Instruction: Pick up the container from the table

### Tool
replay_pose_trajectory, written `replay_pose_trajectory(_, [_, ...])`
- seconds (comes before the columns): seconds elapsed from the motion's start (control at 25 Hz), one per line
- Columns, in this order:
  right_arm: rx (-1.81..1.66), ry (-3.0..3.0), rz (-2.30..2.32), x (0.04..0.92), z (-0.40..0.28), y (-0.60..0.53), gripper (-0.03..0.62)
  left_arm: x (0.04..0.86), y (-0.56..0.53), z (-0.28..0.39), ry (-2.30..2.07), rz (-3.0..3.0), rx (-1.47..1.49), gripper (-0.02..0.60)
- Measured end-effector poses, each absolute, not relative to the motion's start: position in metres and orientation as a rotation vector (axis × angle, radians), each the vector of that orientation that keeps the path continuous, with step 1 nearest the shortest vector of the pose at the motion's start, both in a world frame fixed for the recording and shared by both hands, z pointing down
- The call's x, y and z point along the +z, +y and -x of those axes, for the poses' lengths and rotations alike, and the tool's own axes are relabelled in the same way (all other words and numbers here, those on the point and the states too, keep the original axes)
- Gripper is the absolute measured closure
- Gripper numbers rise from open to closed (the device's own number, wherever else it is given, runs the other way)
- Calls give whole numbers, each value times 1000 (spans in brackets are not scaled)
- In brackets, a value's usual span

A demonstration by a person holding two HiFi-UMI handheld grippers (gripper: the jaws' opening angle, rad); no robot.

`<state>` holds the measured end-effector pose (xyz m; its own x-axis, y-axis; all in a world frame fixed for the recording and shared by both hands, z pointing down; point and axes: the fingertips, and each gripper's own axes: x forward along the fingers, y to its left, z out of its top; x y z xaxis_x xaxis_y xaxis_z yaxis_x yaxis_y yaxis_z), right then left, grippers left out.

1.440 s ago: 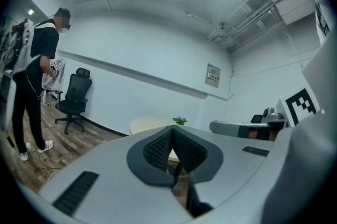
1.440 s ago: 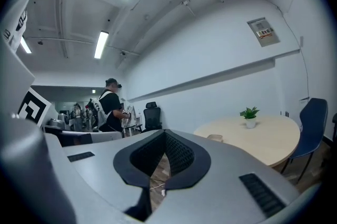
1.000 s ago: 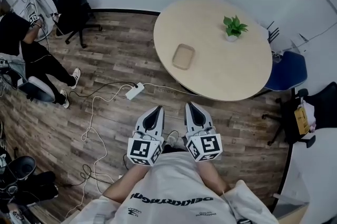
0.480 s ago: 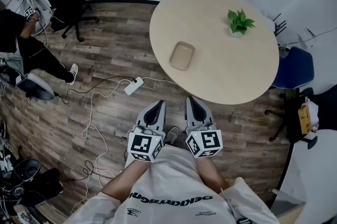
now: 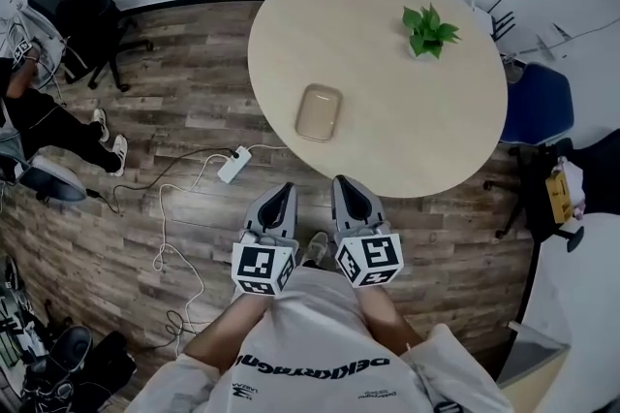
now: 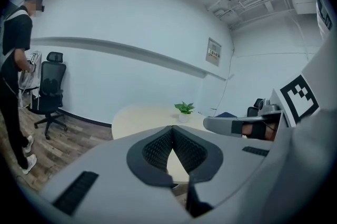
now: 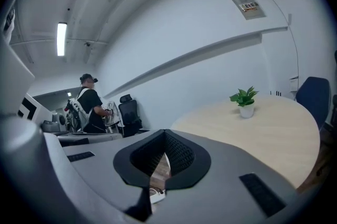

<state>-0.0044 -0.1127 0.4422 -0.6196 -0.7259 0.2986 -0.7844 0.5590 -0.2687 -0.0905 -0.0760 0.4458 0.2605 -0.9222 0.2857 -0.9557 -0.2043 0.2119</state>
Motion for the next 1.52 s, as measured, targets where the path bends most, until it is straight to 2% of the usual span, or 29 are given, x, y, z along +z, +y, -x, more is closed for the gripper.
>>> replay_pose_trajectory(0.88, [772, -2362, -1458, 539, 23, -215, 559, 534, -203, 115, -1458, -2198, 318, 566])
replay_pose_trajectory(1.08, [839, -2312, -1468, 561, 22, -229, 531, 555, -224, 117, -1421, -2160, 334, 561])
replay_pose_trajectory(1.24, [876, -2270, -1473, 580, 21, -238, 502, 576, -237, 122, -1396, -2121, 356, 505])
replay_pose_trajectory(1.52, [915, -2202, -1492, 611, 15, -261, 480, 607, -261, 130, -1385, -2065, 385, 497])
